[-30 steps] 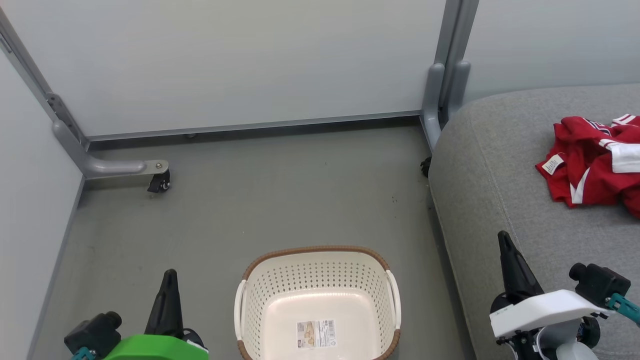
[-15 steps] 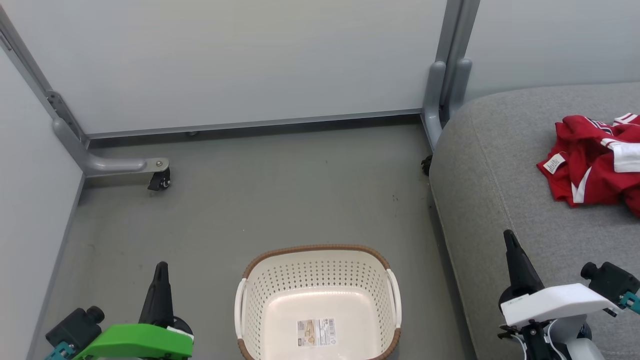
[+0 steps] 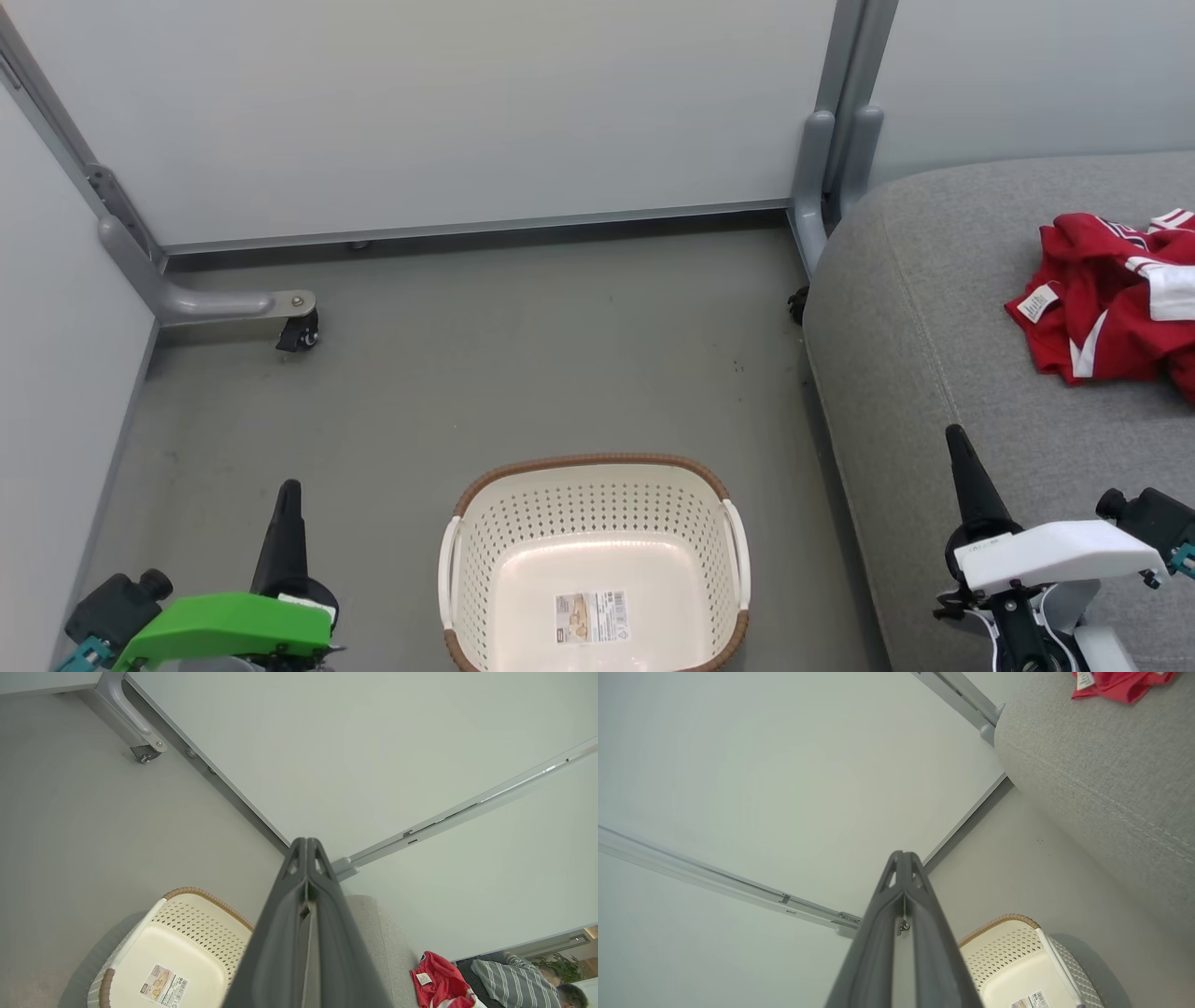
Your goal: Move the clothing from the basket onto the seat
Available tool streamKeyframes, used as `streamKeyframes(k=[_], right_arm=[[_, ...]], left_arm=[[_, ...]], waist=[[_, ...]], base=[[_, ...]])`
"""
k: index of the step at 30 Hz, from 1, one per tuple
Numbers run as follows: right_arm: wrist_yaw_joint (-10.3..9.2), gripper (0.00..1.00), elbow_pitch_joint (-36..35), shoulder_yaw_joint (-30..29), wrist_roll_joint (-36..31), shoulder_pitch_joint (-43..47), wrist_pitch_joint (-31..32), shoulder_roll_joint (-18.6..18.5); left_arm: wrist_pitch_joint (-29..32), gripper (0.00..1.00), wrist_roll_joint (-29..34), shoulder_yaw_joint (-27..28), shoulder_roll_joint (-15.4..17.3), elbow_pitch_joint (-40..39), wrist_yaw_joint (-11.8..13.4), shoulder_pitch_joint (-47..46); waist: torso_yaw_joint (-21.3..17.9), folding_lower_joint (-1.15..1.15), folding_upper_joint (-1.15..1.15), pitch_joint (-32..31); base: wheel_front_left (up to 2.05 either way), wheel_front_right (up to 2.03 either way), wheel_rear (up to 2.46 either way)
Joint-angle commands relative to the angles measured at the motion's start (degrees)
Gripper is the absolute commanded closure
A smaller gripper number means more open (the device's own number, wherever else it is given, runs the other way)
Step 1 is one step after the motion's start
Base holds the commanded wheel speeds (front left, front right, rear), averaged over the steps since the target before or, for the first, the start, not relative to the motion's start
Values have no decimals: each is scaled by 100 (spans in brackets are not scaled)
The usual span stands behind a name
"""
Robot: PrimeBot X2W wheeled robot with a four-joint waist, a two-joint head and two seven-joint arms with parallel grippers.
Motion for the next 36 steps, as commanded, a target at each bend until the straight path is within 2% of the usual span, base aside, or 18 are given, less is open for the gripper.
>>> streamKeyframes(k=[1, 36], right_arm=[[3, 100, -26, -43, 188, -157, 45, -35], [3, 100, 183, -303, 2134, -358, 546, -5]], left_arm=[[45, 100, -196, 41, 49, -40, -48, -181], [540, 100, -2072, 400, 39, 150, -232, -487]], waist=[[2, 0, 0, 3], [35, 0, 0, 72]], base=[[0, 0, 0], [0, 0, 0]])
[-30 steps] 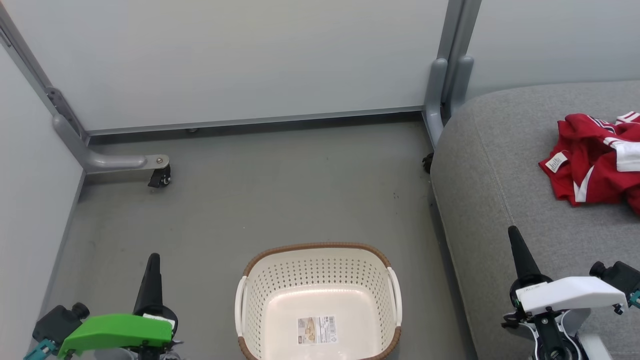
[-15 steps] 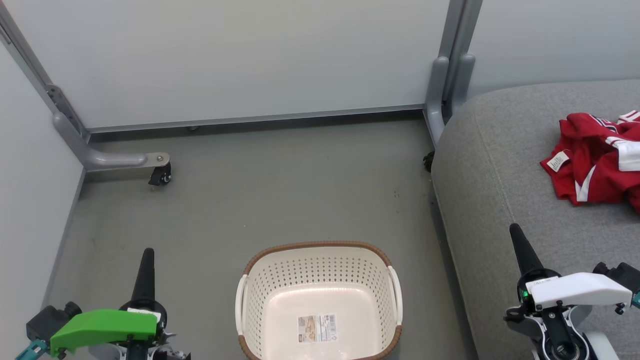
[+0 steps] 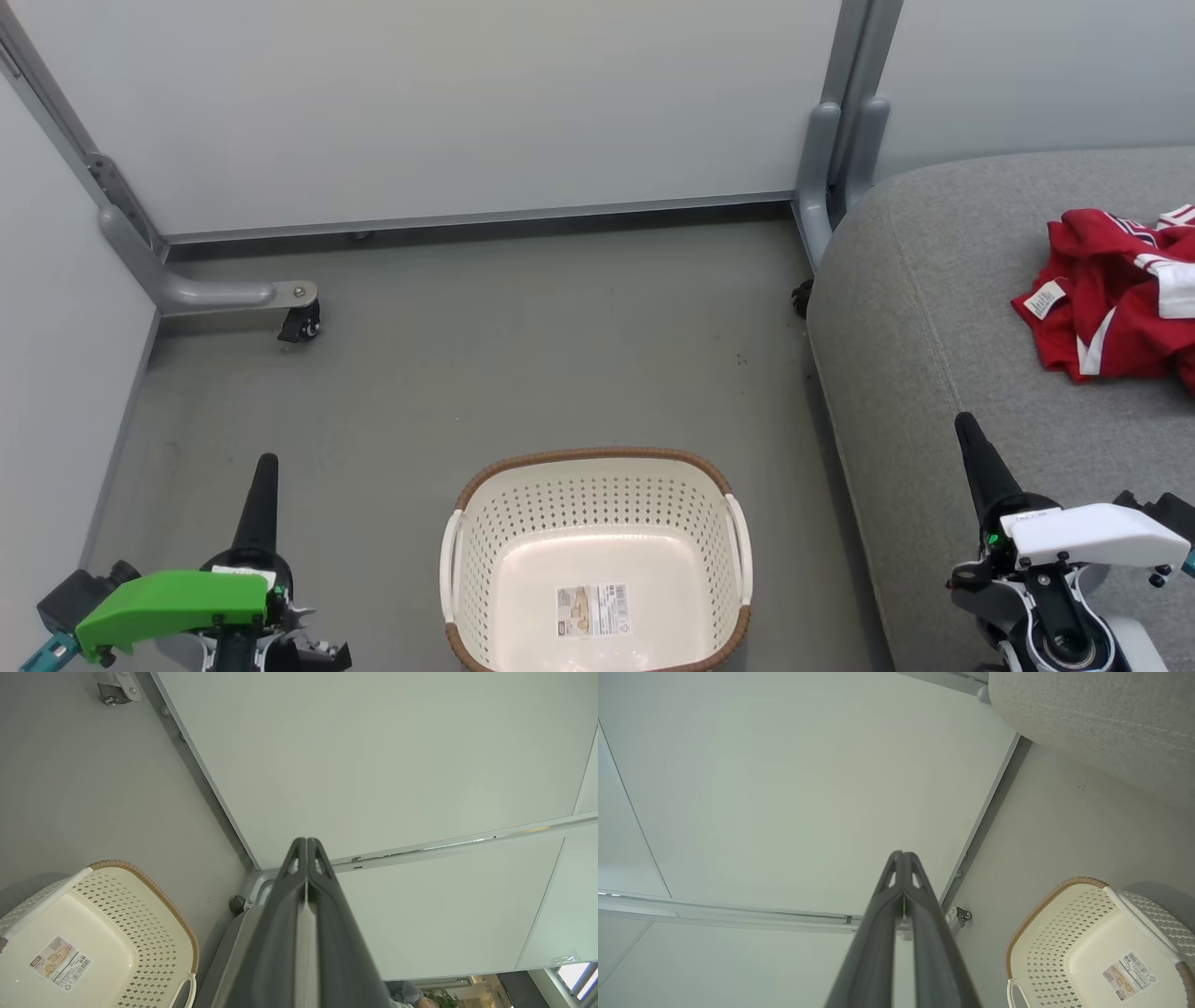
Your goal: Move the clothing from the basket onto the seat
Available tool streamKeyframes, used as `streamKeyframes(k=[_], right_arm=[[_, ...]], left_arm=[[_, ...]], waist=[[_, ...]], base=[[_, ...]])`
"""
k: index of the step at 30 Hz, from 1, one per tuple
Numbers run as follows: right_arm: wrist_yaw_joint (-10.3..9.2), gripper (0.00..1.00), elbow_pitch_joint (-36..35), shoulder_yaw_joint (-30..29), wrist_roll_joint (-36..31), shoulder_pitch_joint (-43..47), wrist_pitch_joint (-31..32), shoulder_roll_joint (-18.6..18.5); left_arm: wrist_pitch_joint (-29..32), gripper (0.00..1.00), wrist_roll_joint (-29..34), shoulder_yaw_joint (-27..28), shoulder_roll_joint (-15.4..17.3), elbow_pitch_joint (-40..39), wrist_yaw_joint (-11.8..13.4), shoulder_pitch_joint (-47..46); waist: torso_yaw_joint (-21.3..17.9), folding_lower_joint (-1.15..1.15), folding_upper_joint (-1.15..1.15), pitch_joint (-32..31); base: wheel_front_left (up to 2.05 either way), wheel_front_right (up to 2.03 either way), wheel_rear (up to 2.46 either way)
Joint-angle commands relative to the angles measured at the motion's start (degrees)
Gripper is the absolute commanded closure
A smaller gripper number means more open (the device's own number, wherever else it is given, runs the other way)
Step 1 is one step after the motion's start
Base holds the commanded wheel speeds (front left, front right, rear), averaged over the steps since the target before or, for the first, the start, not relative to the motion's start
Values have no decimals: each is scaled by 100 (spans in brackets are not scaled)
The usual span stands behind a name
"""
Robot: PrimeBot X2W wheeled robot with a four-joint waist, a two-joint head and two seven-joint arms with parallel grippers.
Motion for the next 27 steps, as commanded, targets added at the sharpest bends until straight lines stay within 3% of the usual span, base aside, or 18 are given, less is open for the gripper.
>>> streamKeyframes(k=[1, 27], right_arm=[[4, 100, -1, -24, 144, -127, 44, -13], [4, 100, 127, -199, 1262, -239, 347, 25]], left_arm=[[29, 100, -143, 38, 35, -17, -44, -158], [341, 100, -1214, 281, 1, 113, -155, -315]], waist=[[2, 0, 0, 3], [26, 0, 0, 55]], base=[[0, 0, 0], [0, 0, 0]])
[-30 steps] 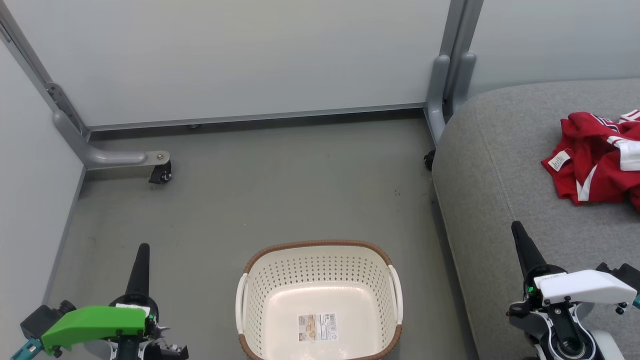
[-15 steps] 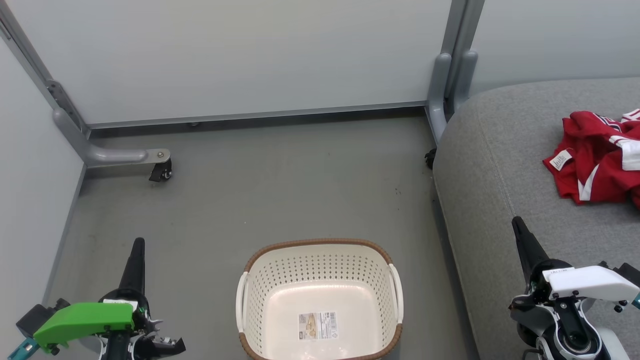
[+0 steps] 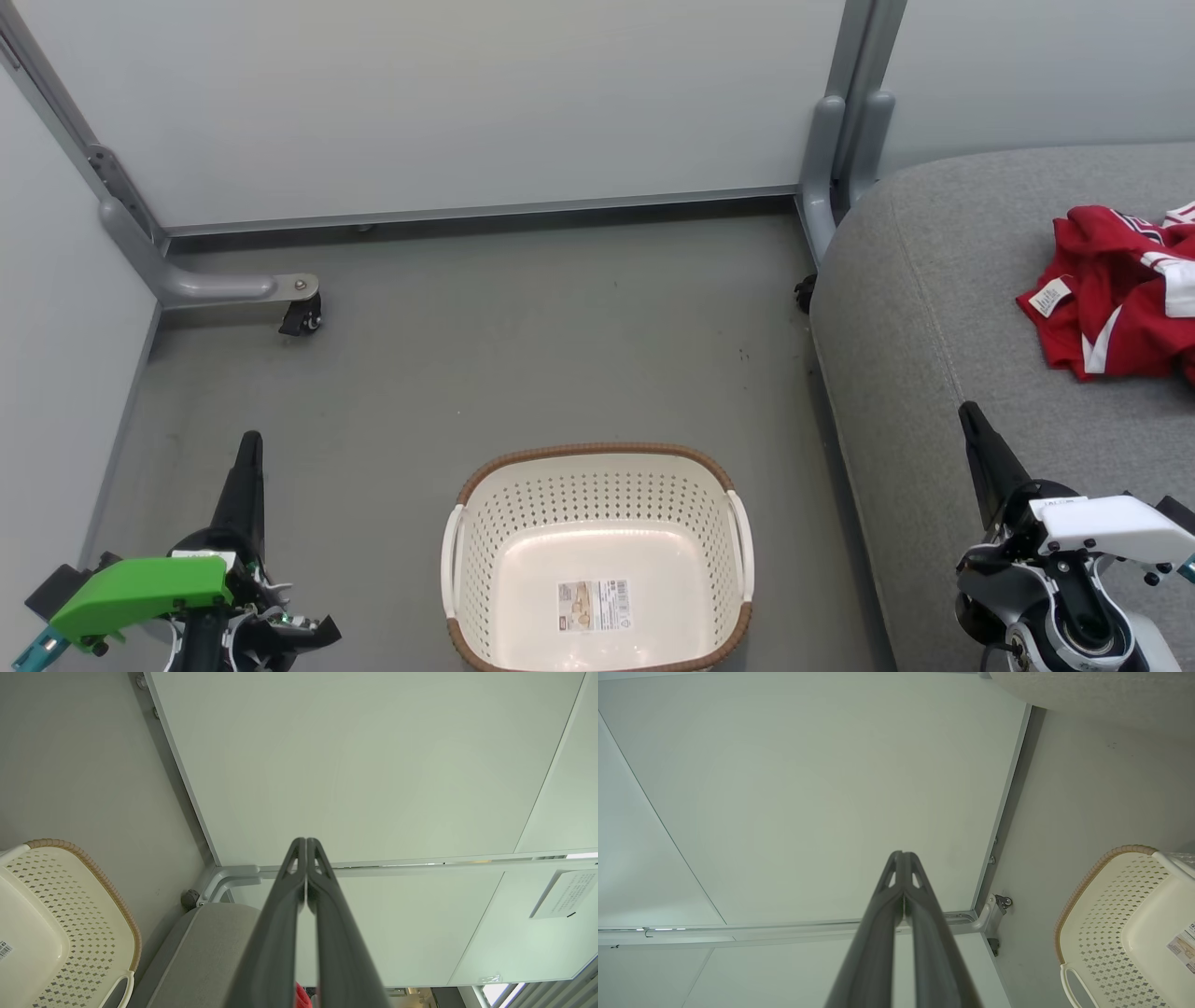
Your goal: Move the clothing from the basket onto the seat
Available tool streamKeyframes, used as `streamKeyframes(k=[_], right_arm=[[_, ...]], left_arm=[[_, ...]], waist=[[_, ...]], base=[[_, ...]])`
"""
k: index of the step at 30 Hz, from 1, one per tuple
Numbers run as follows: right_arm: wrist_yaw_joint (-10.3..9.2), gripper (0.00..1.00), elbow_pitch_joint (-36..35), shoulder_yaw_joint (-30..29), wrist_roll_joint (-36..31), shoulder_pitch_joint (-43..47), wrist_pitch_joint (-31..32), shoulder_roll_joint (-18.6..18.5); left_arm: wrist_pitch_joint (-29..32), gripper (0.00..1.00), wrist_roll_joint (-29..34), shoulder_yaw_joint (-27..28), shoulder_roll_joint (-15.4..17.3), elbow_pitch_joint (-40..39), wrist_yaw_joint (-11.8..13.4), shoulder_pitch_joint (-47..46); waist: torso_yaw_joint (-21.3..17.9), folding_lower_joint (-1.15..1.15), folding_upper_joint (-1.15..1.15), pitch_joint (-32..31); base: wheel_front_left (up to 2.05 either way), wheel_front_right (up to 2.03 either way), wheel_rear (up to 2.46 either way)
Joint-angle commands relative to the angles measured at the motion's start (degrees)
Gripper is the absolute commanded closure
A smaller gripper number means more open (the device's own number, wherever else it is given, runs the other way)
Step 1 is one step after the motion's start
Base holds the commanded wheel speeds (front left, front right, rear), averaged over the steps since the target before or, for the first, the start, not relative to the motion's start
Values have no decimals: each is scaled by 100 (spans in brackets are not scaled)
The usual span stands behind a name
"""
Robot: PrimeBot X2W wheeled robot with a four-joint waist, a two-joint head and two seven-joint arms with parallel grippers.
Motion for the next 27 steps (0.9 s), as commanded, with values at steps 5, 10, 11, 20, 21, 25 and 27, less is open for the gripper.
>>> streamKeyframes(k=[5, 10, 11, 20, 21, 25, 27], right_arm=[[4, 100, 30, -39, 204, -93, 72, 14], [4, 100, 30, -51, 188, -84, 73, 20], [4, 100, 30, -53, 187, -84, 70, 22], [4, 100, 32, -71, 162, -86, 86, 36], [4, 100, 32, -73, 160, -86, 85, 37], [4, 100, 33, -81, 154, -87, 94, 41], [4, 100, 33, -85, 150, -87, 99, 43]], left_arm=[[56, 100, -197, 73, -1, 34, -53, -119], [72, 100, -178, 82, -12, 33, -53, -113], [74, 100, -175, 84, -14, 34, -53, -113], [83, 100, -147, 99, -31, 34, -53, -115], [86, 100, -144, 101, -32, 35, -53, -115], [97, 100, -139, 109, -40, 36, -53, -116], [103, 100, -136, 112, -43, 36, -53, -116]], waist=[[5, 0, 0, 9], [5, 0, 0, 9], [5, 0, 0, 9], [5, 0, 0, 9], [5, 0, 0, 9], [5, 0, 0, 9], [5, 0, 0, 9]], base=[[0, 0, 0], [0, 0, 0], [0, 0, 0], [0, 0, 0], [0, 0, 0], [0, 0, 0], [0, 0, 0]])
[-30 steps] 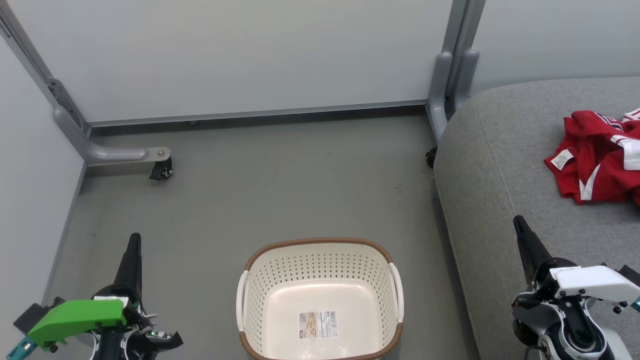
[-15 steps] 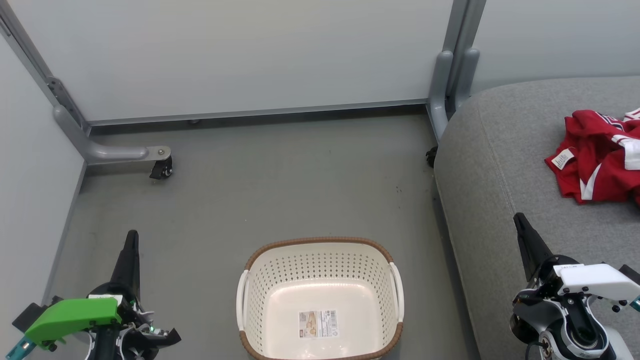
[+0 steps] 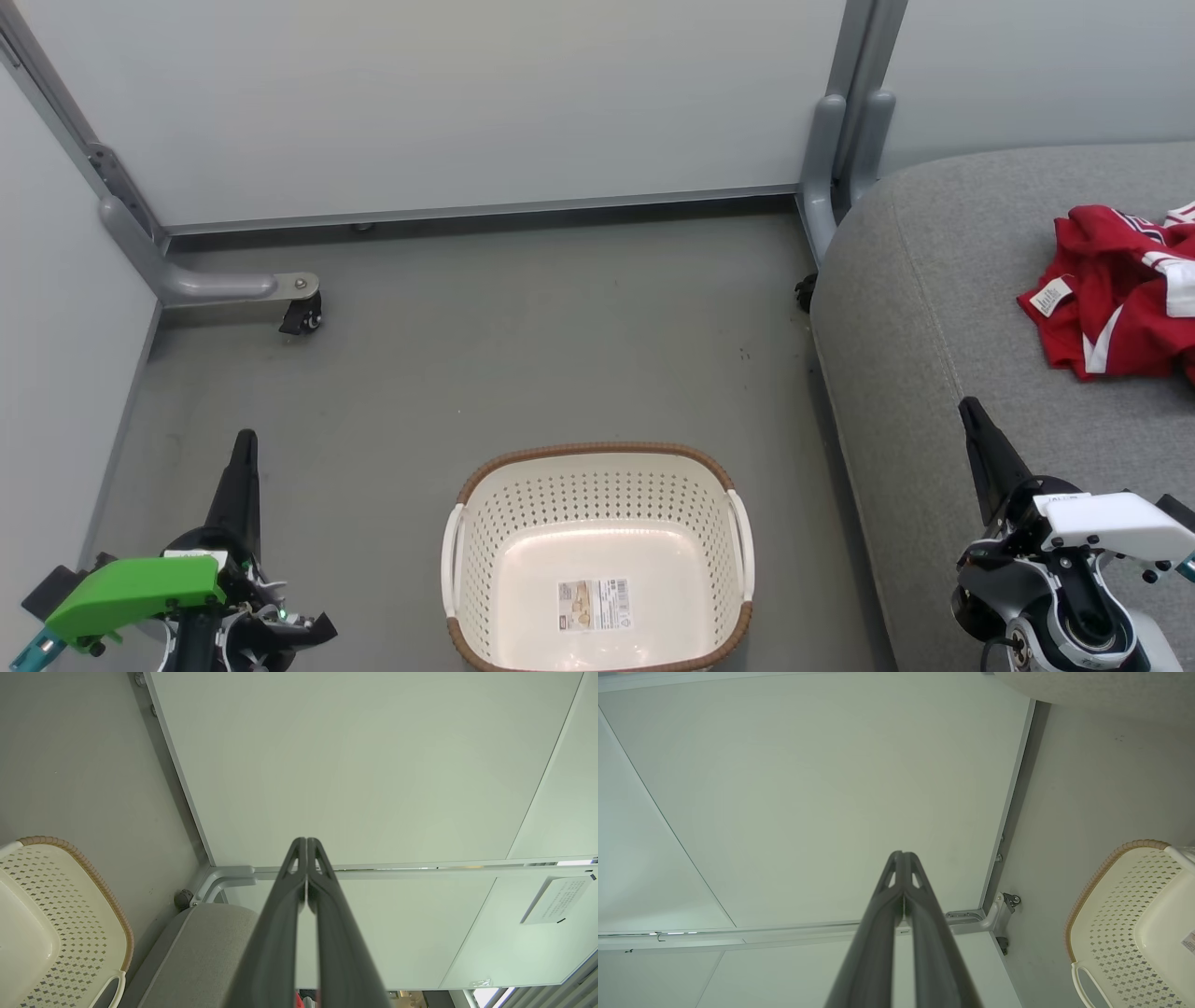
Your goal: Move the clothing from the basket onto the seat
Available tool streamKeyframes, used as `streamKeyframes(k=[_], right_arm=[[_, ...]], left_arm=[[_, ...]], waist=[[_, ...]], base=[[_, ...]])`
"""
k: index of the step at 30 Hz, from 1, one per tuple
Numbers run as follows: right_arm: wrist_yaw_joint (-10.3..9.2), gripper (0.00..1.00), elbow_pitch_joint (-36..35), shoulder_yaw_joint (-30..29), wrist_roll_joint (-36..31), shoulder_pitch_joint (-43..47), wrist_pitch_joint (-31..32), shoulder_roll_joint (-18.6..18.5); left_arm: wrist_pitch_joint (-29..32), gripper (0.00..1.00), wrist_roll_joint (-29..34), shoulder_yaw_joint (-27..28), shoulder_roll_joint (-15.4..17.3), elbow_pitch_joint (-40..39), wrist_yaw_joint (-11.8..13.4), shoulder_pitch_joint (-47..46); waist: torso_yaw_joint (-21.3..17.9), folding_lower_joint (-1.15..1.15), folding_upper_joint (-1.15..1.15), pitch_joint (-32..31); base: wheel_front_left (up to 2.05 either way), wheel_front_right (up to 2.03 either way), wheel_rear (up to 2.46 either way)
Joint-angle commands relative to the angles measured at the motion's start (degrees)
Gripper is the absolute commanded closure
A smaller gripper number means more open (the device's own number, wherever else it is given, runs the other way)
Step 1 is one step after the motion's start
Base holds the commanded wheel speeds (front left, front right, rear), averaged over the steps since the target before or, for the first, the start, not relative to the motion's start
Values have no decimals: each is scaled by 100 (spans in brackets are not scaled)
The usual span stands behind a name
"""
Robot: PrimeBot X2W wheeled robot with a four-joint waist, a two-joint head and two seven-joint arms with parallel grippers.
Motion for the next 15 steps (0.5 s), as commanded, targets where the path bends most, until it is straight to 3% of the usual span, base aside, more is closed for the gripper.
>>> streamKeyframes(k=[1, 15], right_arm=[[4, 100, 13, -23, -25, -35, 25, 12], [4, 100, 14, -47, -46, -37, 51, 26]], left_arm=[[22, 100, 11, 11, -19, 8, -28, -91], [43, 100, 44, 40, -37, 11, -27, -95]], waist=[[0, 0, 0, 0], [0, 0, 0, 0]], base=[[0, 0, 0], [0, 0, 0]])
